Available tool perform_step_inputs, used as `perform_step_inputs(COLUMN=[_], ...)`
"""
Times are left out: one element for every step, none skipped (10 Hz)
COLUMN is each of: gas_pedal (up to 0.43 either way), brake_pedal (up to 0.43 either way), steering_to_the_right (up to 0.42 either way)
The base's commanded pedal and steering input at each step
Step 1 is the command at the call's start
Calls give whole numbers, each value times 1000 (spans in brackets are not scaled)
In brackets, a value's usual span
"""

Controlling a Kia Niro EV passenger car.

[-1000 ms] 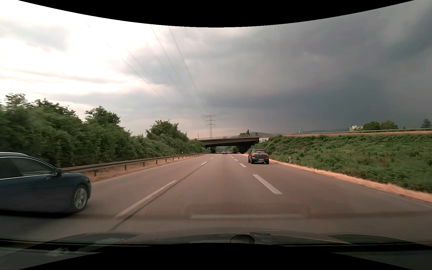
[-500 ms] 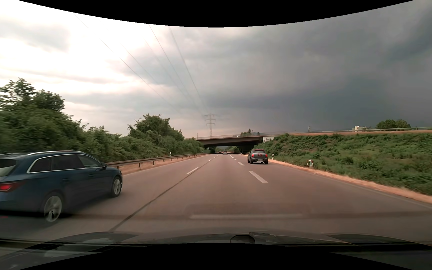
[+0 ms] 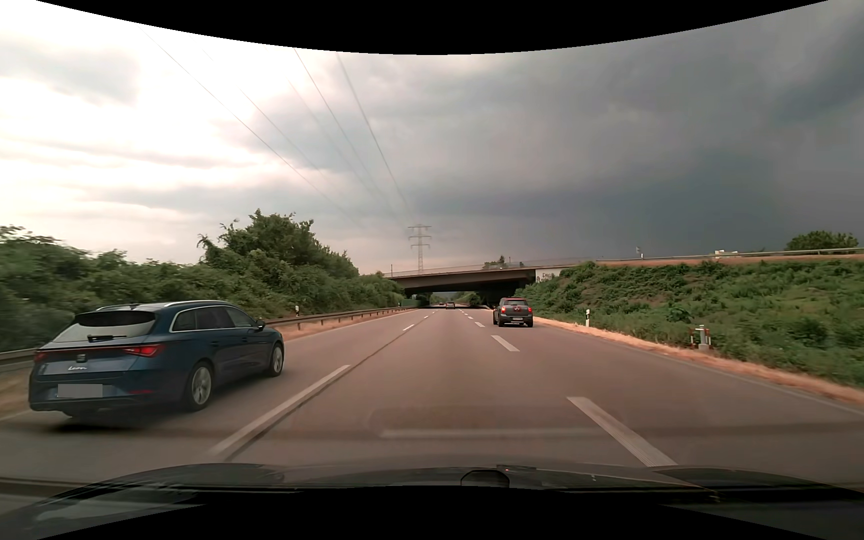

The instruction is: Follow the waypoints while adhering to traffic rules and regulations

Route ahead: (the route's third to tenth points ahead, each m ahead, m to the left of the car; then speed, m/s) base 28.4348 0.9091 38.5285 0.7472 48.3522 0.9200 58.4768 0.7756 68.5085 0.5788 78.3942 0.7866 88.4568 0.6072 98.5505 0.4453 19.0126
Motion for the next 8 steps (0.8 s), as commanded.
perform_step_inputs(gas_pedal=[169,169,169,169,169,169,169,169], brake_pedal=[0,0,0,0,0,0,0,0], steering_to_the_right=[-1,-1,-2,-2,-2,-2,-2,-2])
